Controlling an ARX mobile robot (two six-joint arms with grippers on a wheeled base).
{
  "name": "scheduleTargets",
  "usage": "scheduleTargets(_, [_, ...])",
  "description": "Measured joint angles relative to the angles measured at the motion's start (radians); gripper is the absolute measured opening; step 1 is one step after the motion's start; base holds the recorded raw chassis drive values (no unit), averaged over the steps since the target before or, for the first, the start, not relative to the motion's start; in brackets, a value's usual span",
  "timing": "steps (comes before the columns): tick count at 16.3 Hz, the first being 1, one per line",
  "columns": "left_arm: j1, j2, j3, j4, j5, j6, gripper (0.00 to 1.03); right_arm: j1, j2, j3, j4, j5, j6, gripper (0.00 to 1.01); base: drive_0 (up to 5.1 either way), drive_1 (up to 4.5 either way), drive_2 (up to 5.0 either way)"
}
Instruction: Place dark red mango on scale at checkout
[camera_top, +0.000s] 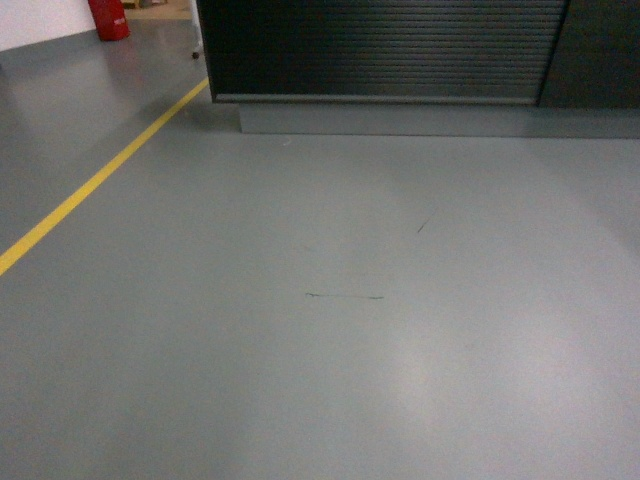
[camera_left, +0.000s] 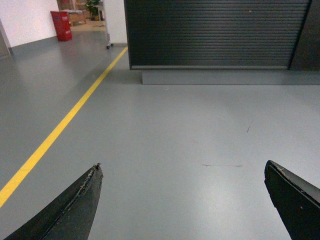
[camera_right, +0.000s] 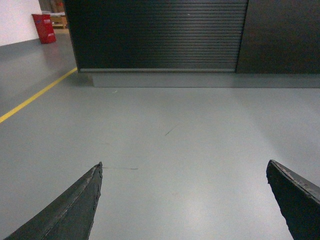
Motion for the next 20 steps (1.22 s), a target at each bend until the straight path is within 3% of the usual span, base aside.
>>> scheduleTargets(20, [0.0,0.0,0.0,-0.001,0.0,0.0,0.98,0.0,0.0,0.0,-0.002,0.0,0.0,0.98,0.0,3.33,-3.4])
